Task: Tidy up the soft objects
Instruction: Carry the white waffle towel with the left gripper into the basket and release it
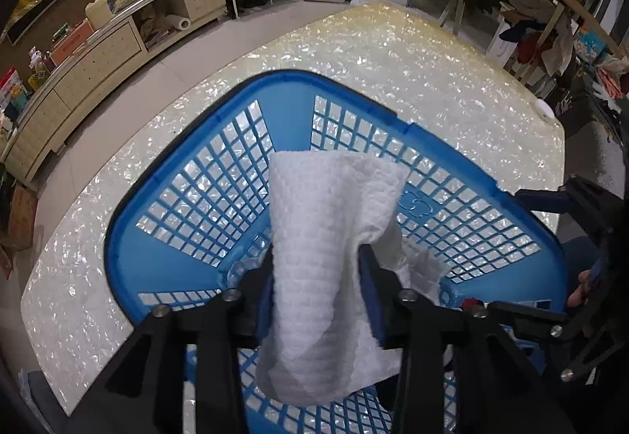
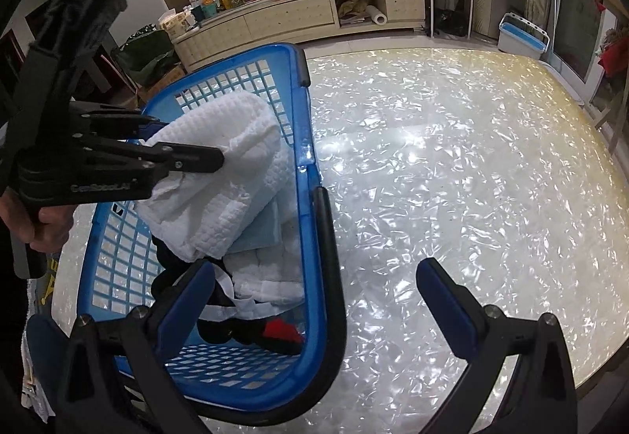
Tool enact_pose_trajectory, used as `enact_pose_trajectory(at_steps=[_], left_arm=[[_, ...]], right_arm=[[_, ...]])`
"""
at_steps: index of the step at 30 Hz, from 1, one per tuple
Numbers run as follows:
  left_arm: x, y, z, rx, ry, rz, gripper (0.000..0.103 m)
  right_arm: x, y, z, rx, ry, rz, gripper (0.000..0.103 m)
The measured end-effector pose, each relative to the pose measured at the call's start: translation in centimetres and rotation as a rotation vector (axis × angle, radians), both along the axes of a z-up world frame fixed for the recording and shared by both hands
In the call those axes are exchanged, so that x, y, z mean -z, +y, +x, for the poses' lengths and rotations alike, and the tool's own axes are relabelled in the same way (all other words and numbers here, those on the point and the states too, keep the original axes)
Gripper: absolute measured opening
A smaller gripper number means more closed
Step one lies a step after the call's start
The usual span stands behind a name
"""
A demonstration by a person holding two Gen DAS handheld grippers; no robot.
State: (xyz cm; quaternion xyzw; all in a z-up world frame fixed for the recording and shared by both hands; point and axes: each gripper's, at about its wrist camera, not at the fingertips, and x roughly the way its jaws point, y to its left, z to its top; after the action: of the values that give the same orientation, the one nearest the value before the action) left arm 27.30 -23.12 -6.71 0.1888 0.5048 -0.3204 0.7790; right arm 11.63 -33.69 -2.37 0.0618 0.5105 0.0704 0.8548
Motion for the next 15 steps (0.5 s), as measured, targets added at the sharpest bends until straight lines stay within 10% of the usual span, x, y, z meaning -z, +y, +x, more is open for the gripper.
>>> enact_pose_trajectory(at_steps=[15], left_arm=[[-3.8,2.1,-2.4,-0.010,-0.064,-0.082,0.054]], right_arm=[[-0.7,0.1,-1.0,-0.002,-0.009,-0.001,0.103]])
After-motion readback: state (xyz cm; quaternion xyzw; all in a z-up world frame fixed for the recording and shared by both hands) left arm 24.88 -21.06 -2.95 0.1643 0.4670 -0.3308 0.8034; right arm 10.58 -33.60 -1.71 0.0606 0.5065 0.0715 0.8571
